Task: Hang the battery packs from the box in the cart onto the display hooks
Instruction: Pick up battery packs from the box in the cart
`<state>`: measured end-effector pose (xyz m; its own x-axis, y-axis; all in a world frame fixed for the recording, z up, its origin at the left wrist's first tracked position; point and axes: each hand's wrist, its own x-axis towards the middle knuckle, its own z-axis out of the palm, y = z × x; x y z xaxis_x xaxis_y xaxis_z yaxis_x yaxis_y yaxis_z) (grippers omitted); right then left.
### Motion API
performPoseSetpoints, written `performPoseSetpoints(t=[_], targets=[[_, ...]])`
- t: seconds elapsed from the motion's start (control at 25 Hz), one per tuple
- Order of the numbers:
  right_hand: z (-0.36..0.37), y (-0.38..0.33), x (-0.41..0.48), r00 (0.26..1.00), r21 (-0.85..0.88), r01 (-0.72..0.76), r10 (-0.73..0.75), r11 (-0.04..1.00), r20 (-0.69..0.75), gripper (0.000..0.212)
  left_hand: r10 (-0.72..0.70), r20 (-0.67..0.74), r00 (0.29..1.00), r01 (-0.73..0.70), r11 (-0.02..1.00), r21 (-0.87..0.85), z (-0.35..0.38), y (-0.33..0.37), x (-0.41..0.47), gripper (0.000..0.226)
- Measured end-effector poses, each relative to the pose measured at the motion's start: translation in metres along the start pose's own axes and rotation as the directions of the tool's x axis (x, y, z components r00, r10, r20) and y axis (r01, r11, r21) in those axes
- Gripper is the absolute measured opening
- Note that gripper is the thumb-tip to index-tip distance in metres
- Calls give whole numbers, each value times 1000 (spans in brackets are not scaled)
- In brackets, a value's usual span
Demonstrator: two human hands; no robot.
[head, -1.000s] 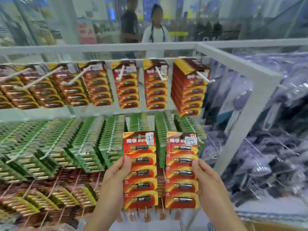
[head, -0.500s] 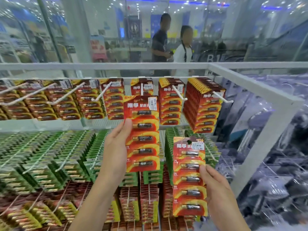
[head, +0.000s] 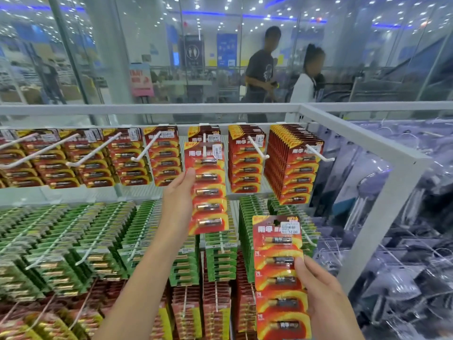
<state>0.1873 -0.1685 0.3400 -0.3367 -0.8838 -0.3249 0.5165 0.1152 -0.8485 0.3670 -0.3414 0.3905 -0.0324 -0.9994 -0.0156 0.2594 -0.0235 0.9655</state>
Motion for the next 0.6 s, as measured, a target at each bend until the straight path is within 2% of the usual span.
performPoseSetpoints(t=[0.44,0.6], targets=[[34,-51,22,949,-140,307,-291,941,122,24,83,-126,989,-78,996,43,15,-10,79,24],[46,-63,38,943,-186,332,-319,925,95,24,114,-140,984,-110,993,30,16,-14,87,23]])
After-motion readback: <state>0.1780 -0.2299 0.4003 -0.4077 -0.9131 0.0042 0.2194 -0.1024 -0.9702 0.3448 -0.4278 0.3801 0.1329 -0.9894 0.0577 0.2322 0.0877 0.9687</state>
